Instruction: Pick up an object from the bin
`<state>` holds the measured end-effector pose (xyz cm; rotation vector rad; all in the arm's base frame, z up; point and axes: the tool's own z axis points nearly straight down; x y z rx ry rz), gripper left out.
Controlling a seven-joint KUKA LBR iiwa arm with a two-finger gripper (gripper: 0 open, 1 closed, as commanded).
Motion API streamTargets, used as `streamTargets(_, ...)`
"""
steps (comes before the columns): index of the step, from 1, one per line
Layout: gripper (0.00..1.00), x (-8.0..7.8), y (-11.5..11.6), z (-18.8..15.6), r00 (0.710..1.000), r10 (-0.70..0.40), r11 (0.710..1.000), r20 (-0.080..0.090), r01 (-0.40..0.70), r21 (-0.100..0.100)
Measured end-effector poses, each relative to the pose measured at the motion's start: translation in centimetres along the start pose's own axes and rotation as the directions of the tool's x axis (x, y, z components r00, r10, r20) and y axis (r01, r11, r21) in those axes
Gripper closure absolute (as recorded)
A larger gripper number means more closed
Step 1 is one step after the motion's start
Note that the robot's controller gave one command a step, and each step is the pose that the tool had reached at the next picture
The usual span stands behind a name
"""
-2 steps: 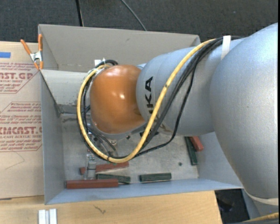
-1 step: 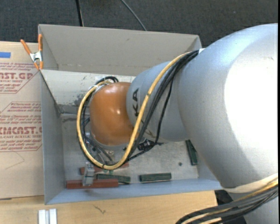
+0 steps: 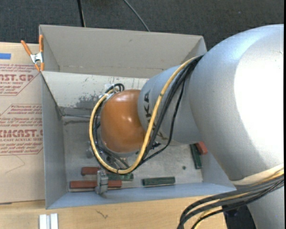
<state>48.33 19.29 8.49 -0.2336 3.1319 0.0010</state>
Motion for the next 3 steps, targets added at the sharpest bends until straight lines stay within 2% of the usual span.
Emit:
streamTargets(1,1.00,0.2,-2.0,1.2,0.978,-0.207,0.978,0.000,0.207,-0.001)
streamTargets(2,1.00,0.2,-2.0,1.2,0.978,-0.206,0.978,0.000,0.206,-0.001)
streamTargets(3,1.00,-2.2,-2.6,-15.8,0.976,-0.219,0.976,0.006,0.219,0.000)
